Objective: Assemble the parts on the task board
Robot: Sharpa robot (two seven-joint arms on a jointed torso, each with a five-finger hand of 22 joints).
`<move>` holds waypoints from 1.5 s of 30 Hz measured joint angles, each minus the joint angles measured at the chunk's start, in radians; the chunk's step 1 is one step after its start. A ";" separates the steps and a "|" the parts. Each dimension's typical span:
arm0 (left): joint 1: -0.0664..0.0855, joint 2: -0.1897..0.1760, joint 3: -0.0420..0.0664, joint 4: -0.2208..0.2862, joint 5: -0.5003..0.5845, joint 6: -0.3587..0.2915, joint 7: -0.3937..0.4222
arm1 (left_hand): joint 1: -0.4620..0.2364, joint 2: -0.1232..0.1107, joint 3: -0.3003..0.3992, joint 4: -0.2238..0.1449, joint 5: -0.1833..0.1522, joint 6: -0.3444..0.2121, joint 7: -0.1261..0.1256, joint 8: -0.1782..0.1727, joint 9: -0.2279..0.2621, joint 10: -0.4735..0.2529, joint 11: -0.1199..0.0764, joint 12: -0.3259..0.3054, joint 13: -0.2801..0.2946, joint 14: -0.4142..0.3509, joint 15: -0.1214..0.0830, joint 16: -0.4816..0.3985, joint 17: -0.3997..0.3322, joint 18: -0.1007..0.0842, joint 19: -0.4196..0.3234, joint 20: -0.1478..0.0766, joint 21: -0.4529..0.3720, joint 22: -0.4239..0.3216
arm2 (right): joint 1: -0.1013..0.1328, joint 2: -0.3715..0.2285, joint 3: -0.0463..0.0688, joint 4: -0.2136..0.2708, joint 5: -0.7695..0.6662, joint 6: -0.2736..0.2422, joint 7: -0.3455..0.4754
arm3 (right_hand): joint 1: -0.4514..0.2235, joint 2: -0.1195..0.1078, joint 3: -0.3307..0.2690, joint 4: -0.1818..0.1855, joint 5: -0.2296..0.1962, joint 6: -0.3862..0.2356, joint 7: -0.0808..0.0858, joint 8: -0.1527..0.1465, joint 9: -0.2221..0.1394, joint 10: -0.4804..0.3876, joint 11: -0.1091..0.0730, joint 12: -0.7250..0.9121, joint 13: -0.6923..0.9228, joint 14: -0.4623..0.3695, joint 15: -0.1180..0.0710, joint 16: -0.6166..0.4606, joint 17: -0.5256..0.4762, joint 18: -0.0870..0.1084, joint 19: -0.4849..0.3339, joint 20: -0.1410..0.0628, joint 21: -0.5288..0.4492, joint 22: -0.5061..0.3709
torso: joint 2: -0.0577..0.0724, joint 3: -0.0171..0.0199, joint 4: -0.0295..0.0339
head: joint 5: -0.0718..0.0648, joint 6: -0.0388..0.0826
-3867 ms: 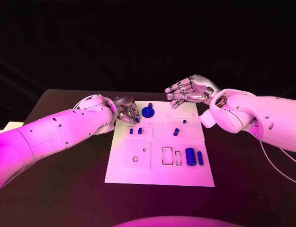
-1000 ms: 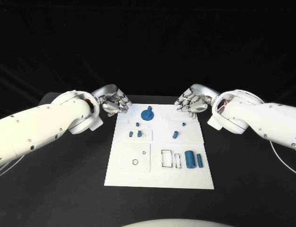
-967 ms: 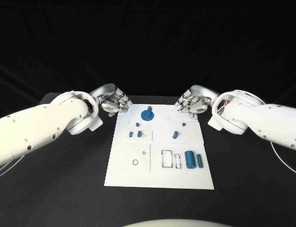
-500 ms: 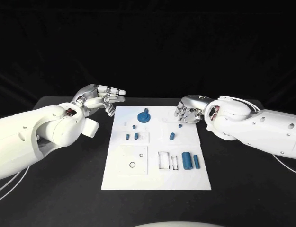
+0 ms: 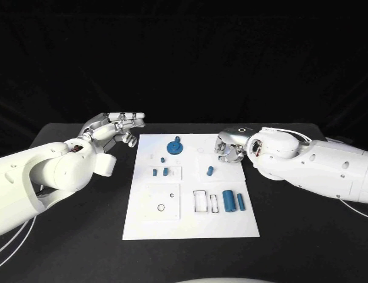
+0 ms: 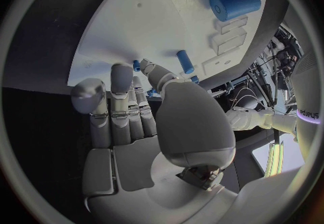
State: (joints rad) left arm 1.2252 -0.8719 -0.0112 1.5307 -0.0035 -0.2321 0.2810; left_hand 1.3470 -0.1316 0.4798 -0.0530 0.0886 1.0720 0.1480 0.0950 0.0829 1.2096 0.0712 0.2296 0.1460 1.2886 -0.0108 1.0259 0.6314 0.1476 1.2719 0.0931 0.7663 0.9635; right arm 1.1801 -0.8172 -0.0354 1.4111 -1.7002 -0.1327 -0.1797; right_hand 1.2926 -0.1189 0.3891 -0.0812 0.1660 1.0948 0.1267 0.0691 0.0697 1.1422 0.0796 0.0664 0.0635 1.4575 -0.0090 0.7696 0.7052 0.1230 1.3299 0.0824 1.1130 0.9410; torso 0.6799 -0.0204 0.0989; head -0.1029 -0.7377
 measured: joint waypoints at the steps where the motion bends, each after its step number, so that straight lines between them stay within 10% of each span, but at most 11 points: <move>1: 0.000 -0.001 0.000 0.001 0.003 0.000 0.002 | 0.000 0.000 -0.003 -0.003 0.000 0.000 0.000 0.000 -0.001 0.000 0.000 0.000 0.000 0.000 0.000 0.000 -0.003 0.000 0.000 0.000 -0.005 -0.002 | -0.001 0.001 0.000 -0.001 -0.001 0.002 0.000 | 0.000 0.000 0.000 0.000 0.000 0.000 0.000 0.000 0.000 0.000 0.000 0.000 0.000 0.000 0.000 0.002 0.003 0.000 0.000 0.000 0.001 0.003 | 0.000 -0.0001 0.0000 | 0.001 0.000; 33: -0.001 -0.009 0.000 0.005 0.029 0.001 0.009 | 0.004 0.004 -0.037 0.002 0.000 0.000 0.000 0.005 -0.003 -0.014 0.000 0.022 0.009 -0.025 0.000 -0.027 -0.051 0.015 -0.021 0.000 -0.075 -0.051 | -0.015 0.026 0.007 -0.017 -0.015 0.030 -0.026 | 0.018 0.056 0.043 -0.001 -0.110 0.072 -0.007 0.020 0.016 0.065 -0.014 0.034 0.003 0.009 -0.002 0.209 0.205 -0.031 0.051 -0.004 0.184 0.228 | -0.002 0.0006 -0.0037 | 0.013 -0.022; 45: -0.002 -0.008 0.000 0.000 0.028 0.003 0.008 | 0.013 0.013 -0.040 -0.001 0.000 0.000 0.000 0.009 -0.004 -0.021 0.000 0.029 0.010 -0.032 0.000 -0.035 -0.064 0.015 -0.029 0.000 -0.093 -0.064 | -0.025 -0.002 0.002 0.024 -0.018 -0.046 -0.051 | 0.025 0.063 0.053 -0.003 -0.111 0.077 -0.013 0.019 0.016 0.074 -0.023 0.034 0.002 0.009 -0.009 0.242 0.235 -0.031 0.058 -0.004 0.212 0.260 | -0.003 0.0004 -0.0007 | 0.005 -0.023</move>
State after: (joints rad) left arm 1.2230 -0.8797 -0.0113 1.5311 0.0241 -0.2296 0.2892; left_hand 1.3603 -0.1184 0.4402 -0.0541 0.0887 1.0718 0.1479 0.1040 0.0791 1.1882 0.0712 0.2588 0.1560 1.2566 -0.0105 0.9904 0.5677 0.1629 1.2433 0.0931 0.6735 0.8999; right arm 1.1549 -0.8195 -0.0331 1.4354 -1.7185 -0.1783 -0.2311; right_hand 1.3177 -0.0562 0.4419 -0.0842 0.0553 1.1721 0.1141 0.0885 0.0861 1.2163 0.0566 0.1003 0.0656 1.4667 -0.0183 1.0116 0.9400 0.0919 1.3879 0.0789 1.3250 1.2012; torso 0.6765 -0.0200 0.0983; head -0.0981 -0.7605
